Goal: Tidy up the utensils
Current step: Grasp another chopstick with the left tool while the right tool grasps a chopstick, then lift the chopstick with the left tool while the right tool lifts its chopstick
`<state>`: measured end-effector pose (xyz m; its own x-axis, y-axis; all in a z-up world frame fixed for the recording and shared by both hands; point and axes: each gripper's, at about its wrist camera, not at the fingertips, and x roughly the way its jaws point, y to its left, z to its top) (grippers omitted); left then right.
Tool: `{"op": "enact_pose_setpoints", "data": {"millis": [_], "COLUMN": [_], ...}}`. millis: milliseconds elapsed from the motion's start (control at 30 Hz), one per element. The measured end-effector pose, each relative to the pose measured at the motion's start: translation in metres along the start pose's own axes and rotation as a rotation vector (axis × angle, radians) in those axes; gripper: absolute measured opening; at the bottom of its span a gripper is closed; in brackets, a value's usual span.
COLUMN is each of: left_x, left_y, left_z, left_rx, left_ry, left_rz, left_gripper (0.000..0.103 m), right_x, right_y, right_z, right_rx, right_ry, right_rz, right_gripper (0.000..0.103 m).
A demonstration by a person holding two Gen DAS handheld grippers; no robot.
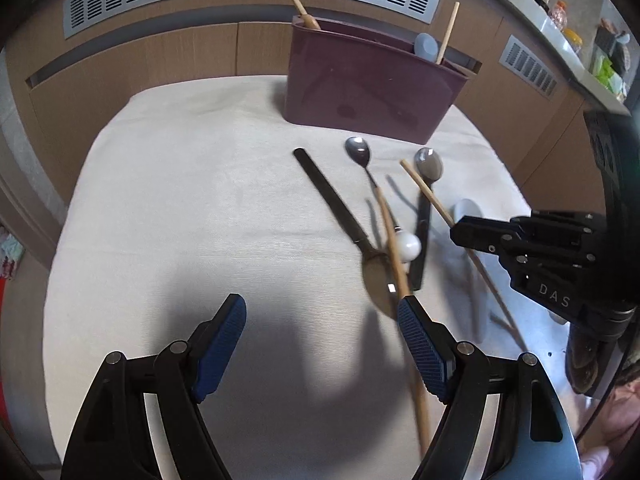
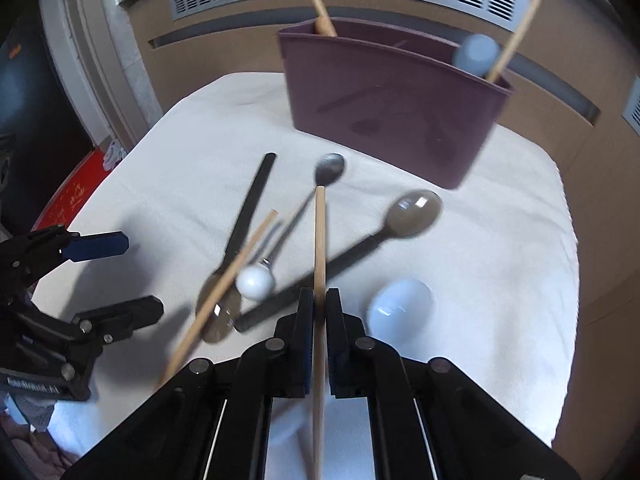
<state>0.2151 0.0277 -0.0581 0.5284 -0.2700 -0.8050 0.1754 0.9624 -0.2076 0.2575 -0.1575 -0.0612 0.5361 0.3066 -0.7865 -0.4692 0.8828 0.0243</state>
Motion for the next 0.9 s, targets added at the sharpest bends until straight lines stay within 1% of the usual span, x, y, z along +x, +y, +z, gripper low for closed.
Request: {"op": "enact_pose_setpoints", "data": {"millis": [100, 167, 200, 233, 267, 300, 333, 433, 500, 667, 733, 833, 900], "left_x": [-0.003, -0.005, -0.006, -0.005, -0.003, 0.0, 0.004, 0.018, 0.024, 0.034, 0.037, 0.038, 0.037], "left_y": [-0.007, -0.015, -0.019, -0.024, -0.028, -0.031, -0.034, -0.039, -0.041, -0.048, -0.05, -0.052, -0.053], "left_z": [0.002, 0.002, 0.003, 0.003, 0.004, 0.005, 0.006, 0.009, 0.012, 0.022, 0.026, 0.028, 0.025], "left_rx": [-0.004, 0.011, 0.021, 0.03, 0.035, 0.039, 0.042, 0.049, 0.048, 0.08, 0.095, 0.112, 0.127], "left_ry": [-0.009, -0.009, -0.01, -0.006, 0.003, 0.017, 0.032, 0.072, 0.086, 0.092, 0.088, 0.089, 0.09], "left_rz": [-0.053, -0.09, -0.103, -0.115, -0.123, -0.127, -0.123, -0.097, -0.086, -0.04, -0.023, -0.013, -0.008], "left_gripper": [0.078, 0.075, 0.066, 0.055, 0.05, 0.042, 0.037, 0.032, 0.03, 0.022, 0.012, 0.007, 0.007], "right_x": [-0.011, -0.017, -0.019, -0.02, -0.021, -0.021, -0.021, -0.022, -0.023, -0.02, -0.019, -0.02, -0.021], "right_y": [-0.014, -0.021, -0.024, -0.027, -0.028, -0.03, -0.031, -0.036, -0.039, -0.044, -0.045, -0.046, -0.045], "right_z": [-0.01, -0.017, -0.02, -0.023, -0.025, -0.027, -0.028, -0.034, -0.038, -0.045, -0.046, -0.046, -0.046], "right_rx": [0.035, 0.057, 0.066, 0.074, 0.08, 0.087, 0.092, 0.107, 0.118, 0.136, 0.137, 0.136, 0.129], "right_ry": [-0.013, -0.024, -0.027, -0.03, -0.031, -0.032, -0.034, -0.044, -0.048, -0.041, -0.038, -0.041, -0.046], "right_rz": [-0.003, -0.002, -0.003, -0.002, -0.001, -0.001, -0.001, 0.002, 0.005, 0.018, 0.021, 0.024, 0.022], "right_gripper": [0.006, 0.006, 0.006, 0.006, 0.006, 0.006, 0.006, 0.006, 0.006, 0.006, 0.006, 0.006, 0.006]}}
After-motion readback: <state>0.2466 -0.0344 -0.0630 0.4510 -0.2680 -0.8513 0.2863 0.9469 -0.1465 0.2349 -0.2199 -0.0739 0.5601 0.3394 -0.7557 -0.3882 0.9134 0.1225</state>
